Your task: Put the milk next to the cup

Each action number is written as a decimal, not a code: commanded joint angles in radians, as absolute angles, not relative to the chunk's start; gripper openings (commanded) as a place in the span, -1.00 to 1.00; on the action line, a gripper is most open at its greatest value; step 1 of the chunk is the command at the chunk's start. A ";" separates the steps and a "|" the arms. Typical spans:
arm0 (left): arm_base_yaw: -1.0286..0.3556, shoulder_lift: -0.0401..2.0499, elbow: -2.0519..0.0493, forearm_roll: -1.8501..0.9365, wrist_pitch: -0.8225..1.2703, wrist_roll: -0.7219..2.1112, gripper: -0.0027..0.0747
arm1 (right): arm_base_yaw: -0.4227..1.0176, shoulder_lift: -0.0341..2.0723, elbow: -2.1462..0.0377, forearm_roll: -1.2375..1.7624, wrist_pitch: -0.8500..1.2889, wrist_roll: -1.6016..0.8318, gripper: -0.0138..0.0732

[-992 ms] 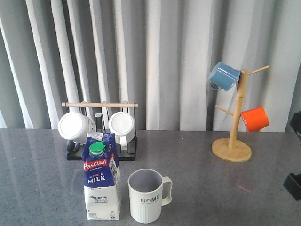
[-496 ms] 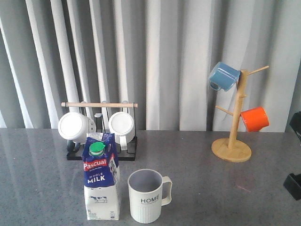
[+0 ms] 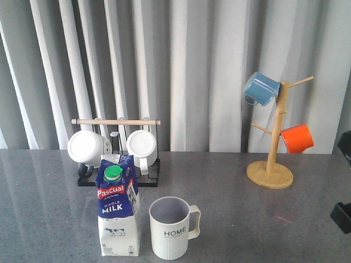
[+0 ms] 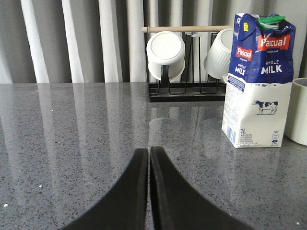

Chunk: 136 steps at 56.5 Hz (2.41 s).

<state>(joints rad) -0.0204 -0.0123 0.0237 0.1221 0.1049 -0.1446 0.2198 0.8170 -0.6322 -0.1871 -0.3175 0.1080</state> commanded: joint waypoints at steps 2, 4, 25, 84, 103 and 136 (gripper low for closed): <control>-0.022 -0.024 0.003 0.115 0.021 -0.145 -0.95 | 0.215 0.811 -0.660 -0.191 -0.381 0.103 -0.70; -0.022 -0.024 0.003 0.115 0.021 -0.145 -0.95 | 0.215 0.811 -0.660 -0.191 -0.381 0.103 -0.70; -0.022 -0.024 0.003 0.115 0.022 -0.145 -0.95 | 0.215 0.811 -0.660 -0.188 -0.383 0.103 -0.70; -0.022 -0.024 0.003 0.115 0.022 -0.145 -0.95 | -0.035 -0.007 0.038 -0.026 -0.043 -0.098 -0.70; -0.022 -0.024 0.003 0.115 0.022 -0.145 -0.95 | -0.035 -0.026 0.038 -0.027 -0.044 -0.099 -0.70; -0.022 -0.024 0.003 0.115 0.022 -0.145 -0.95 | -0.035 -0.025 0.038 -0.027 -0.035 -0.099 -0.70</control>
<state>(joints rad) -0.0204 -0.0123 0.0237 0.1221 0.1039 -0.1434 -0.0283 -0.0088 0.0281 -0.0256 0.0394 -0.0987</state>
